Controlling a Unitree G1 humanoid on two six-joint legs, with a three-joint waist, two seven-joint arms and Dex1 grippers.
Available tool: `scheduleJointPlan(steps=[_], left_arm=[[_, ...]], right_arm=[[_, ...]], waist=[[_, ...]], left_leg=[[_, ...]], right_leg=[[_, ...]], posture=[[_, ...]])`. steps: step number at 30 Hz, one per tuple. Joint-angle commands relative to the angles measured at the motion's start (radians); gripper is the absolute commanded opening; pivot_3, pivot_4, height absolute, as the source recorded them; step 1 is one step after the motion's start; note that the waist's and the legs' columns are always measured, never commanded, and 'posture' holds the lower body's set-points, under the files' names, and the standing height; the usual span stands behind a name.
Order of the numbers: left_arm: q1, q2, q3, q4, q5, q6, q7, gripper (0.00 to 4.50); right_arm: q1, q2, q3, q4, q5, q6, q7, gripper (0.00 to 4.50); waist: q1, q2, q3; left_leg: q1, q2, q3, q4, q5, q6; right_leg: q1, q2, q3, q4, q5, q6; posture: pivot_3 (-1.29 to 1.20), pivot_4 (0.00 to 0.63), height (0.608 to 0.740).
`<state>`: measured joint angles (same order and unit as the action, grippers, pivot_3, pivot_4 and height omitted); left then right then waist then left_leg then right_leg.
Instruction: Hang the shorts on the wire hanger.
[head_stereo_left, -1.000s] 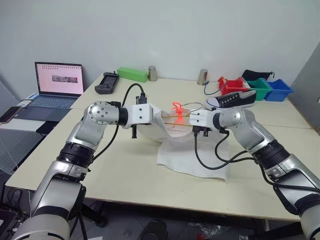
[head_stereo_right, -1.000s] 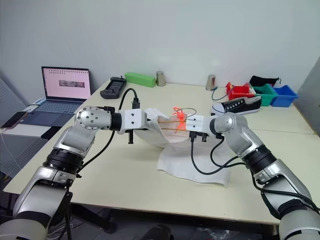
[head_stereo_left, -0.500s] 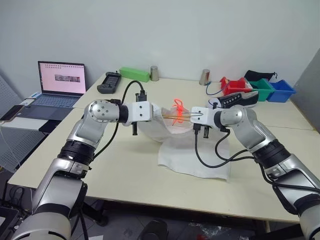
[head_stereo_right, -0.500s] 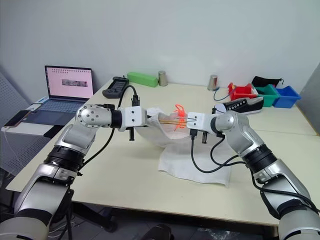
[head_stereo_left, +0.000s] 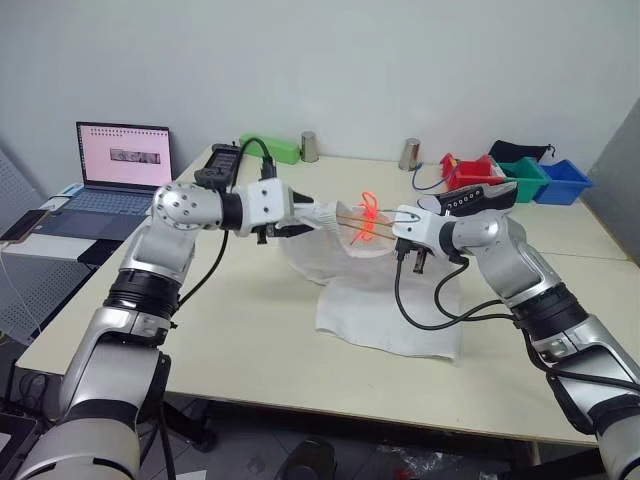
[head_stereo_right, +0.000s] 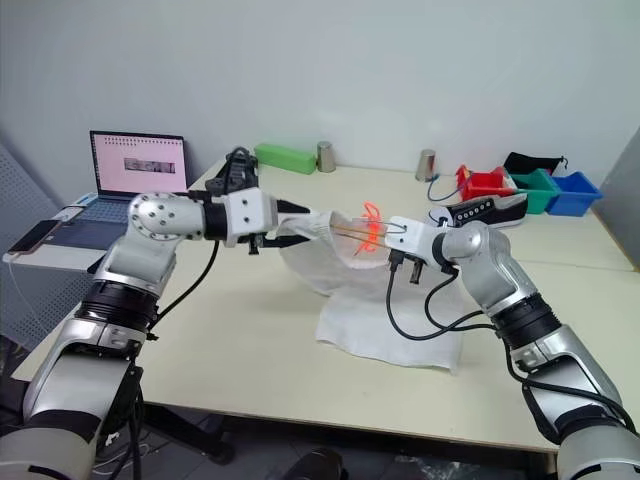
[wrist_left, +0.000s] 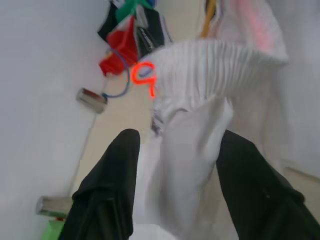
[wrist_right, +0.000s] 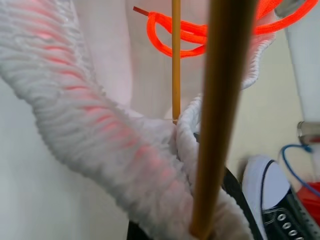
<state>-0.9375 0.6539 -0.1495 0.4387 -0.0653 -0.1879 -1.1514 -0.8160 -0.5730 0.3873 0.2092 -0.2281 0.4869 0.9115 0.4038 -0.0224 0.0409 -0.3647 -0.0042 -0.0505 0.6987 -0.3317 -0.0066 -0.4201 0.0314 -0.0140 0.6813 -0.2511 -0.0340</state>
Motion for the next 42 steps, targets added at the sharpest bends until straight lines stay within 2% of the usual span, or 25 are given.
scheduleJointPlan(steps=[1, 4, 6, 10, 15, 21, 31, 37, 42], left_arm=[[-0.121, -0.012, 0.114, -0.062, -0.117, 0.115, 0.046, 3.47], [-0.186, -0.053, 0.183, -0.069, -0.189, 0.225, 0.124, 4.07], [-0.172, -0.069, 0.192, -0.087, -0.199, 0.26, 0.148, 4.43], [0.001, -0.097, 0.165, -0.219, -0.21, 0.333, 0.164, 4.48], [0.159, -0.152, 0.133, -0.391, -0.246, 0.418, 0.191, 4.48], [0.228, -0.27, 0.051, -0.481, -0.227, 0.43, 0.249, 4.48], [0.187, -0.431, -0.042, -0.435, -0.229, 0.395, 0.254, 4.48], [0.125, -0.516, -0.079, -0.356, -0.224, 0.342, 0.217, 4.48], [0.071, -0.587, -0.095, -0.291, -0.223, 0.299, 0.204, 4.48]], right_arm=[[0.01, -0.005, -0.113, -0.038, 0.086, 0.101, 0.016, 0.0], [0.026, 0.007, -0.176, -0.047, 0.146, 0.195, 0.005, 0.0], [0.034, 0.019, -0.23, -0.062, 0.193, 0.278, -0.01, 0.0], [0.091, 0.013, -0.367, -0.177, 0.284, 0.511, -0.049, 0.0], [0.188, 0.001, -0.526, -0.371, 0.373, 0.781, -0.106, 0.0], [0.251, 0.099, -0.763, -0.57, 0.388, 1.104, -0.256, 0.0], [0.481, 0.146, -1.021, -0.767, 0.422, 1.127, -0.445, 0.0], [0.52, 0.191, -1.153, -0.78, 0.364, 1.127, -0.606, 0.0], [0.551, 0.211, -1.208, -0.795, 0.347, 1.127, -0.689, 0.0]], waist=[[0.0, 0.0, 0.0], [0.001, 0.0, 0.0], [0.0, 0.0, 0.0], [-0.004, 0.005, -0.003], [-0.014, 0.005, -0.003], [-0.025, 0.004, -0.003], [-0.094, 0.005, -0.003], [-0.181, 0.008, -0.005], [-0.252, 0.012, -0.008]], left_leg=[[0.0, 0.0, 0.0, 0.0, 0.0, 0.0], [0.0, 0.0, 0.0, 0.0, 0.0, 0.0], [0.0, 0.0, 0.0, 0.0, 0.0, 0.0], [0.001, 0.0, 0.001, 0.0, 0.0, 0.0], [0.0, 0.0, -0.001, 0.0, 0.0, 0.0], [0.001, -0.001, 0.001, 0.001, 0.0, 0.0], [0.002, -0.001, 0.001, 0.001, 0.0, 0.0], [0.011, -0.001, 0.0, -0.001, 0.0, 0.0], [0.013, -0.001, 0.0, -0.004, 0.0, 0.001]], right_leg=[[0.0, 0.0, 0.0, 0.0, 0.0, 0.0], [0.0, 0.0, 0.0, 0.0, 0.0, 0.0], [0.0, 0.0, 0.0, 0.0, 0.0, 0.0], [0.0, -0.001, 0.002, 0.001, 0.0, 0.0], [0.0, 0.0, 0.001, 0.001, 0.0, 0.0], [0.001, -0.001, 0.002, 0.001, 0.0, 0.0], [0.002, -0.001, 0.003, 0.002, 0.0, 0.0], [0.013, -0.001, 0.003, 0.0, 0.0, 0.001], [0.014, 0.0, 0.005, 0.0, -0.003, 0.0]], posture=[[0.42, 0.0, 0.74], [0.42, 0.0, 0.74], [0.42, 0.0, 0.74], [0.4, 0.0, 0.74], [0.36, 0.0, 0.74], [0.31, 0.0, 0.74], [0.19, 0.0, 0.74], [0.14, 0.0, 0.74], [0.12, 0.0, 0.74]])
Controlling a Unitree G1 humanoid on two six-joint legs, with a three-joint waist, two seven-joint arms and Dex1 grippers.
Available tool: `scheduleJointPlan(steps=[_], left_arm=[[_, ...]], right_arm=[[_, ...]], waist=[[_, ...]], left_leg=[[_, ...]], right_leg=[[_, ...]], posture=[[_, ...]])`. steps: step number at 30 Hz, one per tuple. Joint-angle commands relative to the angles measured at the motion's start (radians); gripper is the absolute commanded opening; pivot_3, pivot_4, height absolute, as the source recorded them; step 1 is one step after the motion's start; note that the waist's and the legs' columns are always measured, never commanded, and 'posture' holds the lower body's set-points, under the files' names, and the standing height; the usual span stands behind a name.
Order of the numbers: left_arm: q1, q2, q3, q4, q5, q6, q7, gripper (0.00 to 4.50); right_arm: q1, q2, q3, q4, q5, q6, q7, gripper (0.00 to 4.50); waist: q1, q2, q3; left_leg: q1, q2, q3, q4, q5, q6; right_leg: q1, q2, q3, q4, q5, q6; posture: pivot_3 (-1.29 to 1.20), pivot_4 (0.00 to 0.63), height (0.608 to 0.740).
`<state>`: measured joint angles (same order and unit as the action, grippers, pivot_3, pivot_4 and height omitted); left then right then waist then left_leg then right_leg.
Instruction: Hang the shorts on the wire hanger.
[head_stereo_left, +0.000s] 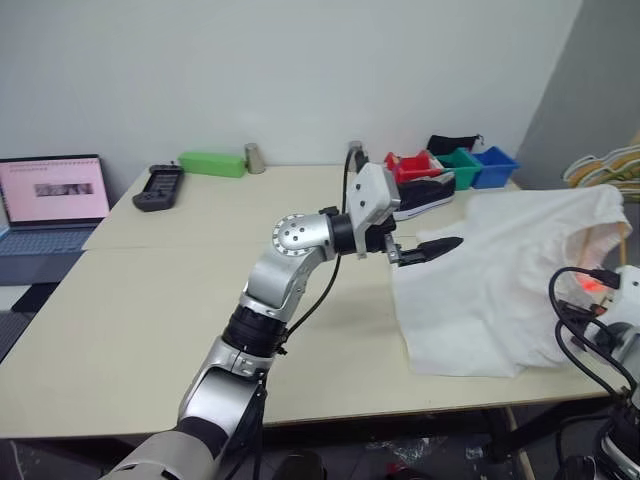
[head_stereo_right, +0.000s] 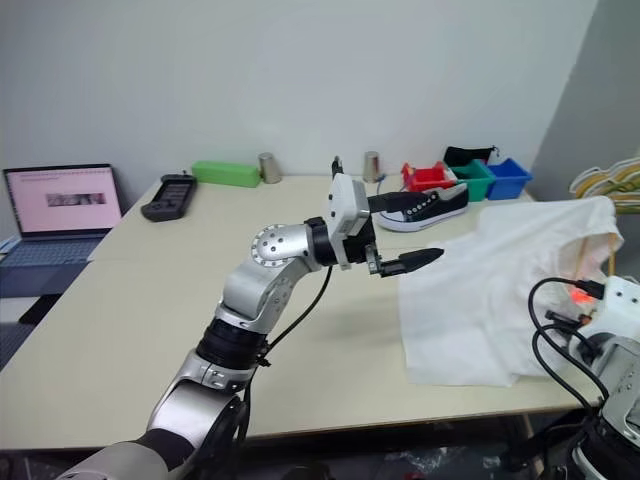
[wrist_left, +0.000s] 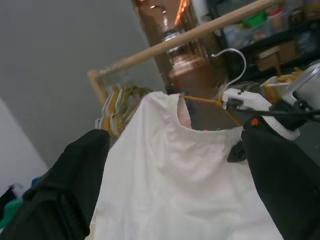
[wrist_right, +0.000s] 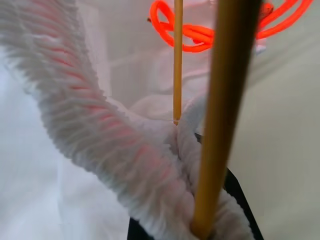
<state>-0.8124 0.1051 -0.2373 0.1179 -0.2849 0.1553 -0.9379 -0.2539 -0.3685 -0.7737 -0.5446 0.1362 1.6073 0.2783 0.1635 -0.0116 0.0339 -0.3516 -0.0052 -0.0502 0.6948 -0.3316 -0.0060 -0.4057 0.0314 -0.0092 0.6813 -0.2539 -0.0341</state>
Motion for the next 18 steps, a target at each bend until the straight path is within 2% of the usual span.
scheduleJointPlan(steps=[1, 5, 10, 14, 18], left_arm=[[-0.073, -0.06, -0.011, 0.056, -0.001, -0.057, -0.01, 4.48], [-0.136, -0.136, -0.022, 0.144, 0.011, -0.1, -0.012, 4.48], [-0.197, -0.204, -0.03, 0.238, 0.028, -0.145, -0.016, 4.48], [-0.239, -0.235, -0.024, 0.277, 0.023, -0.149, -0.027, 4.48], [-0.268, -0.234, -0.034, 0.305, 0.031, -0.153, -0.065, 4.48]], right_arm=[[-0.036, -0.004, -0.07, -0.027, -0.055, 0.007, -0.097, 0.0], [-0.138, -0.073, -0.108, 0.036, -0.13, 0.007, -0.184, 0.0], [-0.248, -0.143, -0.121, 0.141, -0.15, 0.007, -0.208, 0.0], [-0.376, -0.22, -0.191, 0.306, -0.175, 0.007, -0.23, 0.0], [-0.418, -0.333, -0.176, 0.458, -0.164, -0.029, -0.218, 0.0]], waist=[[-0.025, 0.001, -0.001], [-0.056, 0.01, -0.003], [-0.083, 0.012, -0.005], [-0.096, 0.015, -0.005], [-0.099, 0.018, -0.006]], left_leg=[[0.0, 0.0, 0.0, -0.001, 0.0, 0.0], [0.002, -0.001, 0.001, -0.004, 0.0, 0.0], [0.005, -0.002, 0.005, -0.01, 0.0, 0.0], [0.008, -0.002, 0.011, -0.015, 0.0, 0.001], [0.009, -0.003, 0.015, -0.017, 0.0, 0.001]], right_leg=[[0.0, 0.0, 0.0, 0.0, -0.001, 0.0], [0.0, 0.0, 0.003, 0.0, -0.002, 0.001], [0.001, 0.0, 0.006, -0.001, -0.005, 0.002], [0.0, 0.0, 0.012, -0.001, -0.006, 0.003], [-0.001, 0.0, 0.018, -0.001, -0.008, 0.005]], posture=[[0.11, 0.0, 0.74], [0.09, 0.0, 0.74], [0.06, 0.0, 0.74], [0.05, 0.0, 0.74], [0.05, 0.0, 0.74]])
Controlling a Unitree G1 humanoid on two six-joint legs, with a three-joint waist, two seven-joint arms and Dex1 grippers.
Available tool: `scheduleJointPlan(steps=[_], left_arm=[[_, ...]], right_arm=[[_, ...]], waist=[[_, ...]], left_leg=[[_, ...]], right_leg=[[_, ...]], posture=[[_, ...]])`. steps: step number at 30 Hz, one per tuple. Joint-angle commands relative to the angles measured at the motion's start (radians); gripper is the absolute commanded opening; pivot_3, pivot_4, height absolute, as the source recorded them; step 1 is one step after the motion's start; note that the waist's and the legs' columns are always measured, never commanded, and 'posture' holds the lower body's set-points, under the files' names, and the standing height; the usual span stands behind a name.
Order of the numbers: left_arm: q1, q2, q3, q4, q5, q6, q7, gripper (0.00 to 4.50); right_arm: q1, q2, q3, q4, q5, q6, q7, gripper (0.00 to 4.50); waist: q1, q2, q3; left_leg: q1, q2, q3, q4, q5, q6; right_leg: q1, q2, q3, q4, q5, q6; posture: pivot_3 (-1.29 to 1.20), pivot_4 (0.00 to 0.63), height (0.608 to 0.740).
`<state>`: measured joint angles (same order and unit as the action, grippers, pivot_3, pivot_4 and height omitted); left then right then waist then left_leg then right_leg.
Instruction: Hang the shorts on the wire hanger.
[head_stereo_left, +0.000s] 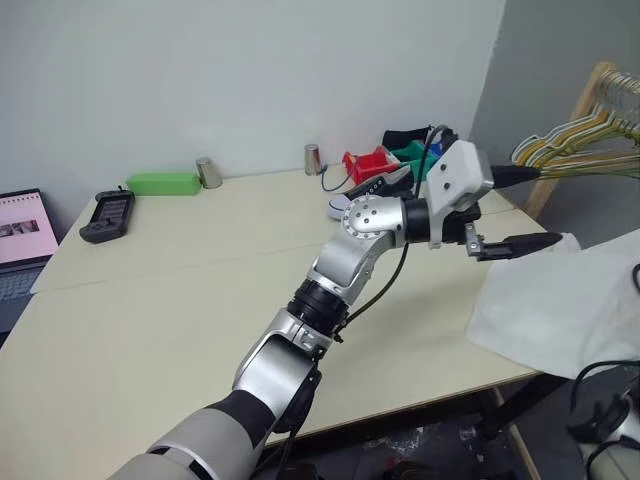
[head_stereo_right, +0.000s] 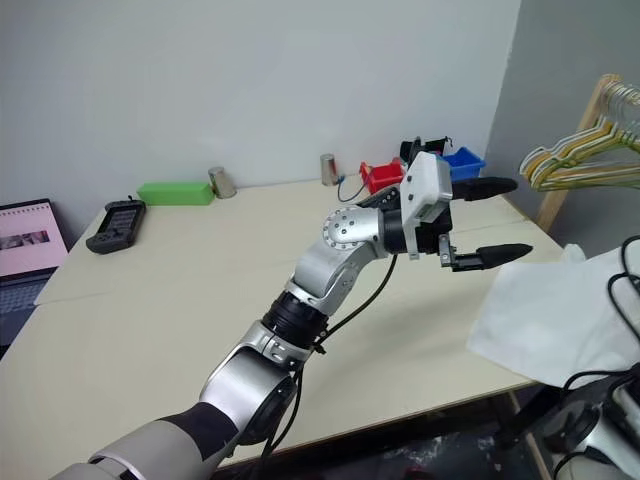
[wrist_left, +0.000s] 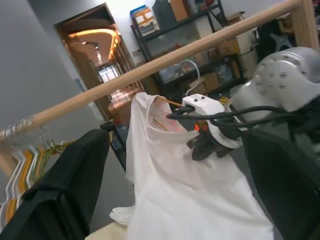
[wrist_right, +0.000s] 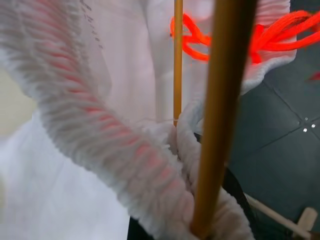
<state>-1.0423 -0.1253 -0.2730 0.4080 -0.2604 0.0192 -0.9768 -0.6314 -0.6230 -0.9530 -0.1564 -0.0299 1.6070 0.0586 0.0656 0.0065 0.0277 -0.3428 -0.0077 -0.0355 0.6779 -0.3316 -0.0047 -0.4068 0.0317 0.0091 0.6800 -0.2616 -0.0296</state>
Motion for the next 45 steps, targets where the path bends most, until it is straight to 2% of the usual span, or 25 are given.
scheduleJointPlan(steps=[1, 11, 19, 23, 30, 34, 41, 43, 45], left_arm=[[-0.044, -0.008, 0.003, 0.025, 0.008, -0.021, -0.026, 4.48], [-0.094, -0.05, 0.012, 0.084, 0.018, -0.054, -0.019, 4.48], [-0.091, -0.048, 0.011, 0.069, 0.012, -0.042, -0.026, 4.48], [-0.074, -0.048, 0.006, 0.022, 0.005, -0.01, -0.017, 4.48], [-0.029, -0.044, -0.011, -0.072, 0.003, 0.058, 0.006, 4.48], [0.003, -0.036, -0.025, -0.12, 0.009, 0.086, 0.017, 4.48], [0.017, -0.014, -0.03, -0.144, 0.014, 0.097, 0.024, 4.48], [0.014, -0.012, -0.029, -0.143, 0.015, 0.095, 0.022, 4.5], [0.01, -0.012, -0.028, -0.141, 0.014, 0.096, 0.022, 4.5]], right_arm=[[-0.046, -0.099, 0.004, 0.103, 0.005, -0.042, 0.004, 0.0], [-0.117, -0.321, 0.031, 0.468, 0.036, -0.251, 0.007, 0.0], [-0.177, -0.396, 0.081, 0.607, 0.061, -0.324, 0.001, 0.0], [-0.242, -0.463, 0.058, 0.807, 0.096, -0.39, -0.011, 0.0], [-0.295, -0.574, 0.104, 1.086, 0.133, -0.528, -0.015, 0.0], [-0.296, -0.598, 0.114, 1.177, 0.159, -0.573, -0.045, 0.0], [-0.265, -0.576, 0.125, 1.18, 0.212, -0.568, -0.062, 0.0], [-0.251, -0.576, 0.134, 1.173, 0.218, -0.58, -0.059, 0.56], [-0.239, -0.577, 0.146, 1.162, 0.223, -0.592, -0.057, 0.88]], waist=[[-0.003, 0.0, 0.0], [-0.02, 0.001, 0.001], [-0.041, 0.002, 0.001], [-0.041, 0.003, 0.002], [-0.04, 0.004, 0.003], [-0.04, 0.004, 0.003], [-0.039, 0.003, 0.003], [-0.039, 0.002, 0.003], [-0.039, 0.002, 0.003]], left_leg=[[0.001, 0.0, 0.001, 0.0, 0.0, 0.0], [0.004, 0.0, 0.011, -0.001, -0.002, 0.003], [0.004, 0.0, 0.012, -0.001, -0.002, 0.003], [0.004, 0.0, 0.013, -0.001, -0.002, 0.003], [0.004, 0.0, 0.013, -0.001, -0.002, 0.003], [0.005, 0.0, 0.013, -0.002, -0.002, 0.003], [0.005, 0.0, 0.013, -0.001, -0.002, 0.003], [0.005, -0.001, 0.013, -0.001, -0.002, 0.003], [0.005, -0.001, 0.013, -0.001, -0.002, 0.003]], right_leg=[[0.0, 0.0, 0.002, 0.0, 0.0, 0.0], [0.0, 0.0, 0.01, 0.0, -0.002, 0.004], [0.0, 0.001, 0.011, 0.0, -0.005, 0.009], [0.0, 0.001, 0.012, 0.0, -0.006, 0.009], [0.0, 0.0, 0.013, 0.0, -0.006, 0.01], [0.0, 0.001, 0.013, 0.0, -0.007, 0.01], [0.0, 0.001, 0.013, 0.0, -0.007, 0.01], [0.0, 0.001, 0.013, 0.0, -0.007, 0.01], [0.0, 0.001, 0.013, 0.0, -0.007, 0.01]], posture=[[0.06, 0.0, 0.74], [0.05, 0.0, 0.74], [0.05, 0.0, 0.74], [0.06, 0.0, 0.74], [0.08, 0.0, 0.74], [0.1, 0.0, 0.74], [0.11, 0.0, 0.74], [0.11, 0.0, 0.74], [0.1, 0.0, 0.74]])
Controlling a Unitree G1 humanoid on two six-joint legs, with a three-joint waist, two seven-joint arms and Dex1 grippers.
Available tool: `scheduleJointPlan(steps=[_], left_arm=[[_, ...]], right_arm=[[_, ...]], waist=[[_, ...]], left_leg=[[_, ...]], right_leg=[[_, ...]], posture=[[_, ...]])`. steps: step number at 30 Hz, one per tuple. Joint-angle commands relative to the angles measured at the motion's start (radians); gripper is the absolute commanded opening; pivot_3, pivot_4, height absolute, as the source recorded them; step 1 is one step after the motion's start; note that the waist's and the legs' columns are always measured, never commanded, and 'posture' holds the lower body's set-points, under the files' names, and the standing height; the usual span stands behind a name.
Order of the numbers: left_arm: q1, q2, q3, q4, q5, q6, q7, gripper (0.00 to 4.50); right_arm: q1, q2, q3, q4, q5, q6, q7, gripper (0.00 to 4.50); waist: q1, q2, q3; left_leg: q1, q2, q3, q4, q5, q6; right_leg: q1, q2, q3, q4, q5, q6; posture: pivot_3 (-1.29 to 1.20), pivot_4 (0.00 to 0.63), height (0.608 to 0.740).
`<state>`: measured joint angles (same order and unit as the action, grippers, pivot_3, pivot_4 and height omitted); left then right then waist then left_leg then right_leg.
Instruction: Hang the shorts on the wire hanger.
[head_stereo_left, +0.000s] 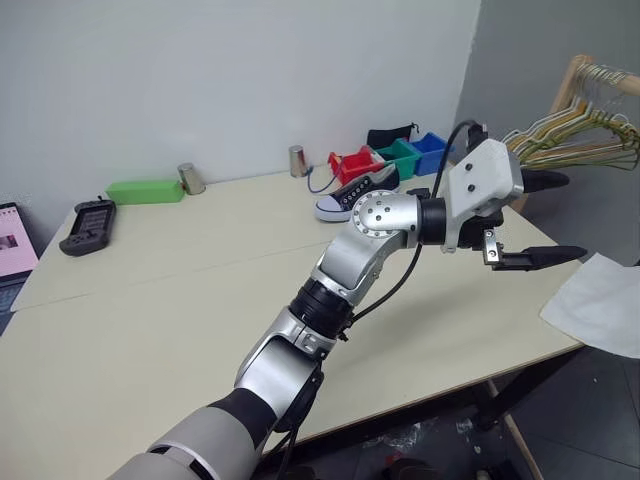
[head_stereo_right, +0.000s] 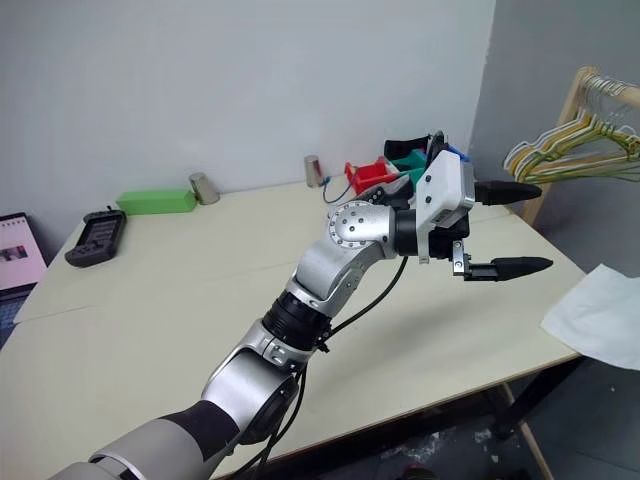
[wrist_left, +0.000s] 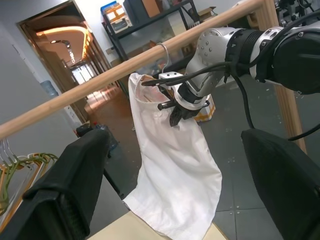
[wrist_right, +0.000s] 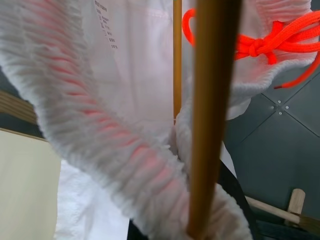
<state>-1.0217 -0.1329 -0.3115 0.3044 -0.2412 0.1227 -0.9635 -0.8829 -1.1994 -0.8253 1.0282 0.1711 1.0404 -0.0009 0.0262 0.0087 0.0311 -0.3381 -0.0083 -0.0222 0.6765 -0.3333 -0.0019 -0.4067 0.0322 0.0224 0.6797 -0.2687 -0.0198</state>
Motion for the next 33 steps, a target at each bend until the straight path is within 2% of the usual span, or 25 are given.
scheduleJointPlan(steps=[1, 12, 15, 20, 23, 33], left_arm=[[-0.011, -0.005, 0.011, -0.037, -0.006, -0.008, 0.008, 4.5], [-0.006, 0.0, 0.005, -0.036, 0.0, -0.008, 0.006, 4.5], [-0.001, 0.004, 0.007, -0.048, -0.003, 0.0, 0.01, 4.5], [-0.002, 0.008, 0.015, -0.049, -0.007, 0.002, 0.02, 4.5], [-0.001, 0.014, 0.016, -0.049, -0.008, 0.002, 0.016, 4.5], [-0.003, 0.022, 0.02, -0.047, -0.016, 0.001, 0.007, 4.5]], right_arm=[[0.019, -0.002, 0.026, -0.029, 0.025, -0.032, 0.002, 1.1], [0.082, 0.021, 0.116, -0.197, 0.018, -0.017, -0.019, 3.72], [0.132, 0.073, 0.097, -0.377, 0.018, 0.062, -0.054, 4.41], [0.201, 0.205, 0.029, -0.759, -0.002, 0.267, -0.126, 4.46], [0.222, 0.253, 0.022, -0.923, -0.026, 0.352, -0.147, 4.46], [0.238, 0.367, 0.044, -1.235, -0.097, 0.502, -0.148, 4.46]], waist=[[0.0, 0.0, 0.0], [0.0, 0.0, 0.0], [0.002, 0.0, 0.0], [0.004, 0.0, 0.0], [0.007, 0.001, 0.0], [0.006, 0.001, 0.0]], left_leg=[[0.0, 0.0, 0.0, 0.0, 0.0, 0.0], [0.0, 0.0, 0.0, 0.0, 0.0, 0.0], [0.0, 0.0, 0.0, 0.0, 0.0, 0.0], [0.002, 0.001, -0.003, 0.0, 0.0, 0.0], [0.006, 0.001, -0.003, -0.001, 0.0, 0.0], [0.008, -0.002, -0.001, -0.001, -0.003, 0.005]], right_leg=[[0.0, 0.0, 0.0, 0.0, 0.0, 0.0], [0.0, 0.0, 0.001, 0.0, 0.0, 0.0], [0.0, 0.0, 0.001, 0.0, 0.0, 0.0], [0.0, 0.0, 0.007, 0.001, 0.0, 0.001], [0.0, 0.001, 0.013, 0.002, -0.001, 0.003], [0.0, 0.0, 0.022, 0.0, 0.002, 0.011]], posture=[[0.1, 0.0, 0.74], [0.11, 0.0, 0.74], [0.12, 0.0, 0.74], [0.11, 0.0, 0.74], [0.11, 0.0, 0.74], [0.1, 0.0, 0.74]])
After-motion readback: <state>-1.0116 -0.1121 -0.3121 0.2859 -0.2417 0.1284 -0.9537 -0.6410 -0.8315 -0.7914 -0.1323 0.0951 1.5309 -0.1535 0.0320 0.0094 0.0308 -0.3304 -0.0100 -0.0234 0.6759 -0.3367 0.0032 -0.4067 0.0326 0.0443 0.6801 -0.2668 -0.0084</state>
